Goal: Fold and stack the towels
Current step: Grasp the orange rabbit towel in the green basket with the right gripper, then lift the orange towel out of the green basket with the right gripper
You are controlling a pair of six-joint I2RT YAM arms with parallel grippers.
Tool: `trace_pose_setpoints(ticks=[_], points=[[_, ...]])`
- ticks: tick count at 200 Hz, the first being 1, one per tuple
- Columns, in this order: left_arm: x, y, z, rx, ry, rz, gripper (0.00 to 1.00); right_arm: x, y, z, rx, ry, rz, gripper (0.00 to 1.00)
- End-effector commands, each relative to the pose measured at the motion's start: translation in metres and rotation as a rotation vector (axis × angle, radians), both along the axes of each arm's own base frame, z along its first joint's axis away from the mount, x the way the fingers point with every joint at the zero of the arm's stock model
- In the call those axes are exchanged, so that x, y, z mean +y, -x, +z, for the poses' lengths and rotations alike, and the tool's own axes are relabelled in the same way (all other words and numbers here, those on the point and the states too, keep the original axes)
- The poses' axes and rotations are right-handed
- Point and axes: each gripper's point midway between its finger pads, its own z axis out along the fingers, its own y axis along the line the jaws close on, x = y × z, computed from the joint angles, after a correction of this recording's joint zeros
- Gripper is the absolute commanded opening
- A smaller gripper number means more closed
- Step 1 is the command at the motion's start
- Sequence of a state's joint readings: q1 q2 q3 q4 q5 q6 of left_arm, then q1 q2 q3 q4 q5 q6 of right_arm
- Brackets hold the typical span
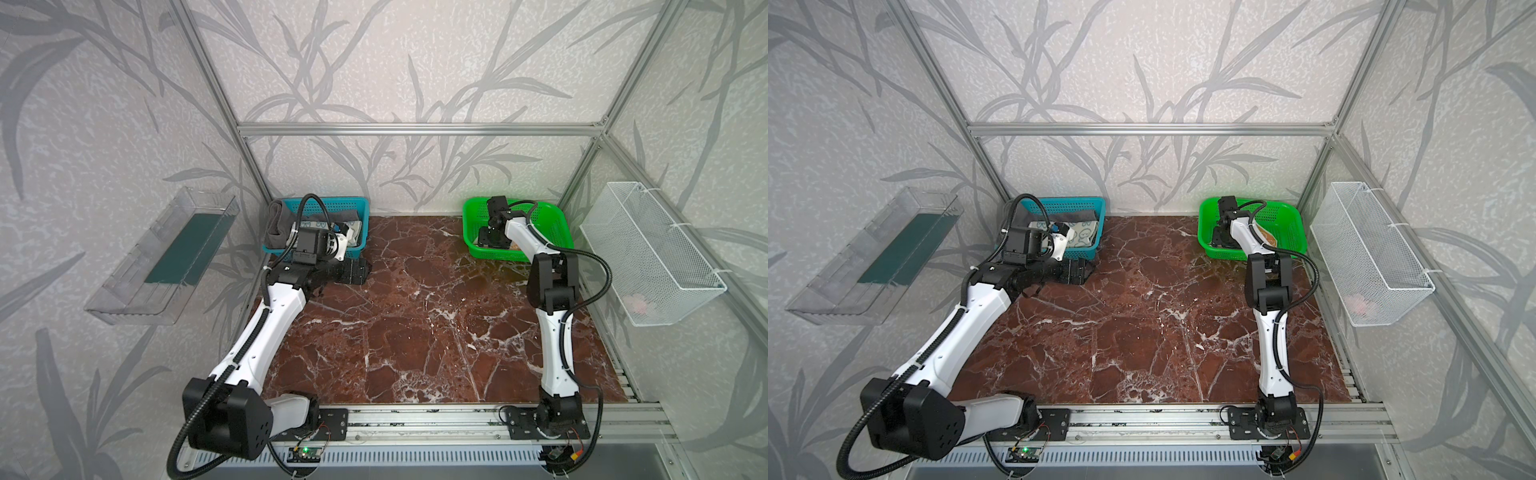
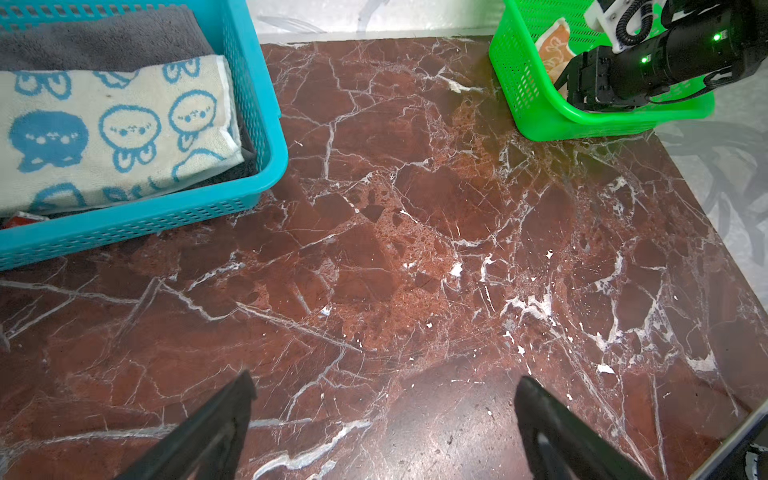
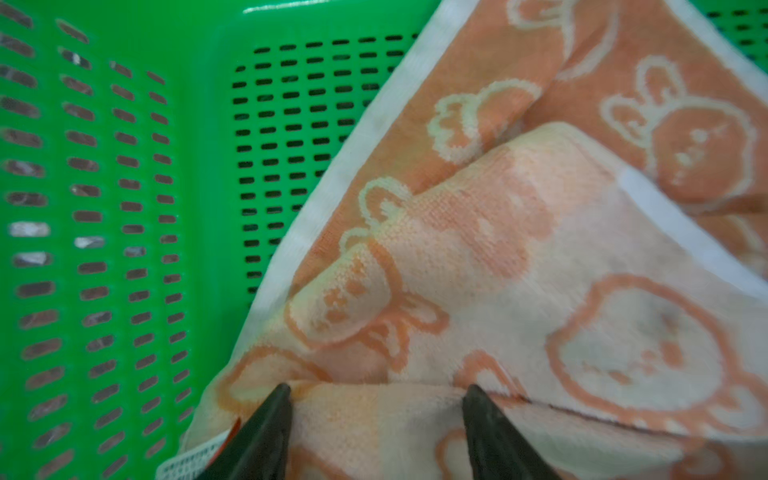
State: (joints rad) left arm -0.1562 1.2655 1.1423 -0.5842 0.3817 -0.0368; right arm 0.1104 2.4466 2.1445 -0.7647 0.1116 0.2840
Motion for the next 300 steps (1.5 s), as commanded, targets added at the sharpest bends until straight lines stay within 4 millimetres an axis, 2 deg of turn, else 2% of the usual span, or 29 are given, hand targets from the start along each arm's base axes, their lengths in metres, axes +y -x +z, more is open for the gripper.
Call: trace_pose_setpoints(ticks=[1, 30, 54, 74, 104, 165, 192, 202, 205, 217, 242, 256, 278, 300], points=[[0.005, 0.002, -0.006, 0.025, -0.035, 0.008, 0.99, -0.003, 0.013, -0.019, 0.099, -0.046, -0.002, 0.48], [0.004, -0.001, -0.008, 0.030, -0.035, 0.005, 0.99, 0.000, 0.007, -0.015, 0.075, -0.086, 0.012, 0.24], [0.002, -0.004, -0.011, 0.038, -0.022, 0.007, 0.99, -0.005, 0.002, 0.003, 0.029, -0.045, 0.011, 0.00], [0.005, -0.007, -0.007, 0.016, -0.031, 0.024, 0.99, -0.007, -0.004, 0.026, -0.069, -0.028, 0.018, 0.00], [0.003, -0.010, 0.002, -0.012, -0.013, 0.023, 0.99, -0.006, 0.000, 0.066, -0.227, 0.009, 0.021, 0.00], [0.003, -0.018, 0.021, -0.089, 0.027, 0.065, 0.99, -0.009, 0.023, 0.155, -0.522, 0.144, 0.020, 0.00], [0.002, -0.021, 0.028, -0.127, 0.044, 0.065, 0.99, 0.004, 0.040, 0.203, -0.645, 0.148, 0.076, 0.00], [0.001, -0.021, 0.033, -0.144, 0.053, 0.060, 0.99, 0.012, 0.048, 0.222, -0.695, 0.140, 0.099, 0.00], [0.000, -0.021, 0.034, -0.148, 0.056, 0.059, 0.99, 0.014, 0.054, 0.236, -0.726, 0.136, 0.109, 0.00], [0.000, -0.020, 0.041, -0.179, 0.063, 0.056, 0.99, 0.029, 0.067, 0.264, -0.811, 0.118, 0.172, 0.00], [0.001, -0.016, 0.057, -0.269, 0.075, 0.054, 0.99, 0.077, 0.103, 0.315, -0.898, 0.010, 0.403, 0.00], [-0.006, -0.014, 0.066, -0.299, 0.128, 0.034, 0.99, 0.103, 0.125, 0.342, -0.942, -0.091, 0.522, 0.00], [-0.023, -0.009, 0.074, -0.318, 0.205, -0.046, 0.99, 0.141, 0.157, 0.376, -0.944, -0.212, 0.683, 0.00], [-0.038, 0.001, 0.078, -0.390, 0.218, -0.147, 0.99, 0.179, 0.193, 0.402, -0.932, -0.310, 0.844, 0.00]])
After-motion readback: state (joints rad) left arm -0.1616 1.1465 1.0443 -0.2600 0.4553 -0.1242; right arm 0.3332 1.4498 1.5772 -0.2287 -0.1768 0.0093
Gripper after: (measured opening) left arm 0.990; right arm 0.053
